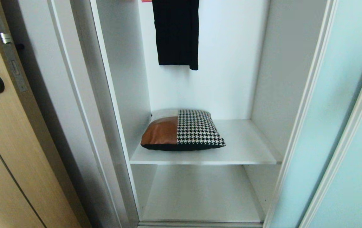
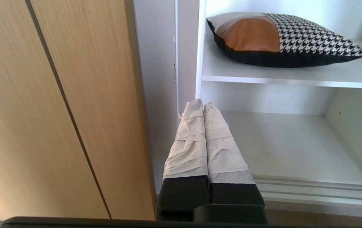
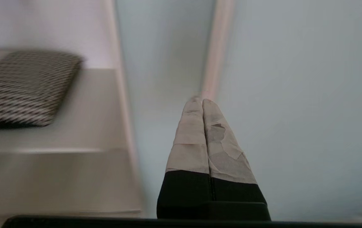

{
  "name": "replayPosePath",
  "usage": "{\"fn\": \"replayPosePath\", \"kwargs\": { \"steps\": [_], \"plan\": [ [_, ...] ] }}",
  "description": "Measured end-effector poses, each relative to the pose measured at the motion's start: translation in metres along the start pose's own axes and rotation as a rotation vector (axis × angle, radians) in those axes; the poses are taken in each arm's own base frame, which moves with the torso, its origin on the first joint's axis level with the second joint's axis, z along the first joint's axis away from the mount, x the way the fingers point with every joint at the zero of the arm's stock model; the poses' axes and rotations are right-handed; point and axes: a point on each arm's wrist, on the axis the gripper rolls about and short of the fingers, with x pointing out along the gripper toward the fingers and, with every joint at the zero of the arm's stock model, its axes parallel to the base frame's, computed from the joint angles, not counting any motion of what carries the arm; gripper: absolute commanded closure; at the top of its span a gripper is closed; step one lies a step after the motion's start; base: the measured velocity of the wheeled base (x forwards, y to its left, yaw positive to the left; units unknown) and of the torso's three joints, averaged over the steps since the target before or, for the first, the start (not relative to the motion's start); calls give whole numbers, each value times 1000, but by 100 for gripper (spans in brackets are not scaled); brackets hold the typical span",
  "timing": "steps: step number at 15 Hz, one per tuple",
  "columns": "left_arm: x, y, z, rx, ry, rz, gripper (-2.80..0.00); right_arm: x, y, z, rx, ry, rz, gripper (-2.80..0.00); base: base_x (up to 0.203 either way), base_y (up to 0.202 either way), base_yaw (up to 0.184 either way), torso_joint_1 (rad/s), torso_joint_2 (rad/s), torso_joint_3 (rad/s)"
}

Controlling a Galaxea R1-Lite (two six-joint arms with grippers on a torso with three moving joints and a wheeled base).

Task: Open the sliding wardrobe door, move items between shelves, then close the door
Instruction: Close the door

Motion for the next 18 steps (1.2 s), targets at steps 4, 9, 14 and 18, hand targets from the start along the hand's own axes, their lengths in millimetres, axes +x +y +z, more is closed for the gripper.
{"fn": "replayPosePath", "kwargs": {
  "steps": [4,9,14,18],
  "plan": [
    [0,0,0,0,0,0,0,25,-24,-7,75,33,72,0,0,0,0,0,0,0],
    [0,0,0,0,0,0,0,51,-28,-12,134,75,141,0,0,0,0,0,0,0],
    [0,0,0,0,0,0,0,70,-25,-17,167,102,244,0,0,0,0,0,0,0],
    [0,0,0,0,0,0,0,81,-33,-19,179,108,242,0,0,0,0,0,0,0]
  ]
}}
